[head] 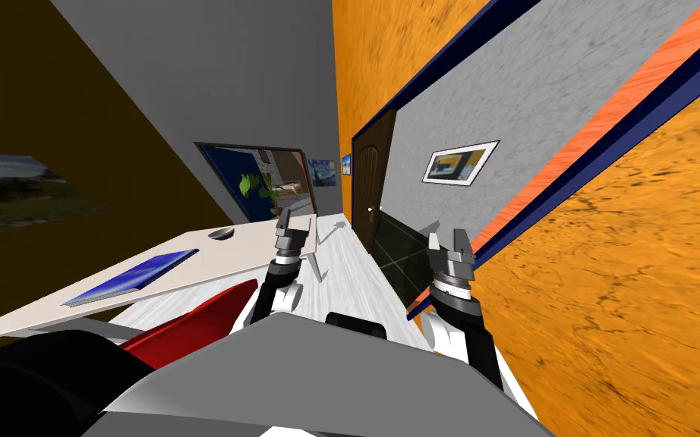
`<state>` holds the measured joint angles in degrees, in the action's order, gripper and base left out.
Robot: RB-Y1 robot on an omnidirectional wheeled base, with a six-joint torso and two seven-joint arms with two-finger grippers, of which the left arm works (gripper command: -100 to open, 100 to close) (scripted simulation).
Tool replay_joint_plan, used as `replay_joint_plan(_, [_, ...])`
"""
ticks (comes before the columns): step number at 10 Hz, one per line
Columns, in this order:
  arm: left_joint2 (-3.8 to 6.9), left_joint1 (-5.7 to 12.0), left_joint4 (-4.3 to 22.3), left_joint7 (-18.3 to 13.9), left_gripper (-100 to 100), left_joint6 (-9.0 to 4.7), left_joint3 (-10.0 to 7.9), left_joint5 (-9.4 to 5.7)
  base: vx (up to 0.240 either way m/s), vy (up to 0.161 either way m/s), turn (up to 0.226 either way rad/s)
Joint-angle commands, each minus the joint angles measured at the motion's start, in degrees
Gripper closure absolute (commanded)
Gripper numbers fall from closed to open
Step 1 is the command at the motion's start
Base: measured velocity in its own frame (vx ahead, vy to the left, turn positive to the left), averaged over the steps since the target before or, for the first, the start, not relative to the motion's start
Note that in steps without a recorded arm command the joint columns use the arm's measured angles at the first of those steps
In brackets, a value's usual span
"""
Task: Push the door open
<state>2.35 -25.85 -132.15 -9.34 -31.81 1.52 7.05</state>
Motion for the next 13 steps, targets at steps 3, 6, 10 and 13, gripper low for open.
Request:
replay_joint_plan(3, [0.90, 2.26, 3.8, 0.3, -100, 0.50, 1.91, -0.90, 0.149, 0.042, -0.054])
replay_joint_plan(6, [1.55, 4.44, 7.6, 0.7, -100, 0.98, 3.75, -1.77, 0.180, 0.036, -0.052])
replay_joint_plan(10, [2.19, 7.19, 12.2, 1.1, -100, 1.59, 6.07, -2.87, 0.137, 0.045, -0.054])
replay_joint_plan(13, [2.56, 9.30, 15.8, 1.4, -100, 2.06, 7.85, -3.71, 0.125, 0.053, -0.055])
